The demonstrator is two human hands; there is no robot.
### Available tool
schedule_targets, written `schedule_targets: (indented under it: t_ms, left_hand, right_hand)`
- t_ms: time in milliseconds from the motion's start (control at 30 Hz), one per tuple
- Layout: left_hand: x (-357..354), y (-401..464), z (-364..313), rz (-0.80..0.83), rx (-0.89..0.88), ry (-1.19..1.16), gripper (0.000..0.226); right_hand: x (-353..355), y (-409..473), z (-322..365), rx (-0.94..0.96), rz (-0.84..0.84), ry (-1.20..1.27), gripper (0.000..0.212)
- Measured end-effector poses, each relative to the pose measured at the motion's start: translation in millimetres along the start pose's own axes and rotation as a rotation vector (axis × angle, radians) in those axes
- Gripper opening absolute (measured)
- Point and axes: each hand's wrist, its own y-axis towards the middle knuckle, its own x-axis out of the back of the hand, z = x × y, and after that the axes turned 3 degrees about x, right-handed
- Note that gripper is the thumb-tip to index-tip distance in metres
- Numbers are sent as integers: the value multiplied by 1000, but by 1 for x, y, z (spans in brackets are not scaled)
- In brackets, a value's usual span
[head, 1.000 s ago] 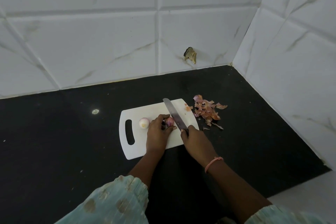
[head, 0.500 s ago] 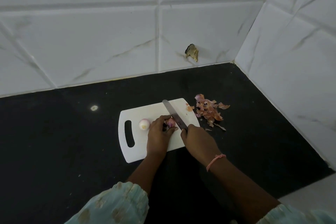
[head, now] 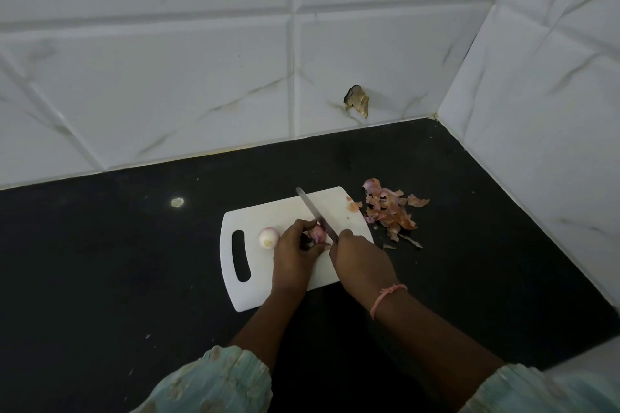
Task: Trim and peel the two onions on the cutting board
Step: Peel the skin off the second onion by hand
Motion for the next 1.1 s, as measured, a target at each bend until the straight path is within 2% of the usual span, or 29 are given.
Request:
schedule_targets:
  t_ms: [267, 667, 867, 1100]
  left_hand:
    - [2, -3, -10, -3, 3, 8, 36]
    - [3, -2, -6, 2, -9, 13, 39]
    - [3, -1, -8, 7, -11, 11, 39]
    - [2, 1, -8, 1, -10, 6, 36]
  right_hand:
    - [4, 0, -3, 59, -45, -12, 27]
    - [1, -3, -9, 15, 16, -29, 25]
    - [6, -2, -10, 74, -18, -39, 24]
    - [6, -4, -14, 55, -5, 6, 25]
